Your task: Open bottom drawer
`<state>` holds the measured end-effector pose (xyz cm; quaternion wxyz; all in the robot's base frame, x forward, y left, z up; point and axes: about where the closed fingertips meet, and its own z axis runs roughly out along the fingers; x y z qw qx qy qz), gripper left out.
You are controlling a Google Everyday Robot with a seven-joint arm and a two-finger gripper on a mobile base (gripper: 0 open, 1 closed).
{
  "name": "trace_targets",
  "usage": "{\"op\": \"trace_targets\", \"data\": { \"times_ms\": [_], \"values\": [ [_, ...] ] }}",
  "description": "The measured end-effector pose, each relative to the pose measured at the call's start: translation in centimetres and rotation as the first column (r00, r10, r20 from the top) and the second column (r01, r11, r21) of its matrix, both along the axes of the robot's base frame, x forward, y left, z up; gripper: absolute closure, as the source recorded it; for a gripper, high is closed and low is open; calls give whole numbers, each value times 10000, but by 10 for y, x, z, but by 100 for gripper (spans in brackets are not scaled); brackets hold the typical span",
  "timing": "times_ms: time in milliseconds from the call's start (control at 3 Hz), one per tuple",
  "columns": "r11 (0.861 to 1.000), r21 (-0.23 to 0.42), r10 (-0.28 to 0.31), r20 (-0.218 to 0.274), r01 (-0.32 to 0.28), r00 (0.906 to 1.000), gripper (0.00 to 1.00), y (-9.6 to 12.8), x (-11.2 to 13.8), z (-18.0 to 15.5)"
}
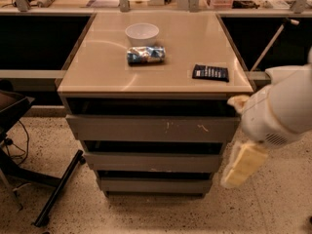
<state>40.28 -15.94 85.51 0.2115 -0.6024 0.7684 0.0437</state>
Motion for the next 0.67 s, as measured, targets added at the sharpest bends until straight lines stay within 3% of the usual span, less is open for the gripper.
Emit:
{"op": "trace_targets", "data": {
  "times_ms": [333, 667],
  "values": [
    [9989, 446, -95, -966, 139, 9953, 0, 32, -6, -105],
    [9982, 307, -434, -2389, 522, 9701, 0, 46, -22, -236]
  ]
}}
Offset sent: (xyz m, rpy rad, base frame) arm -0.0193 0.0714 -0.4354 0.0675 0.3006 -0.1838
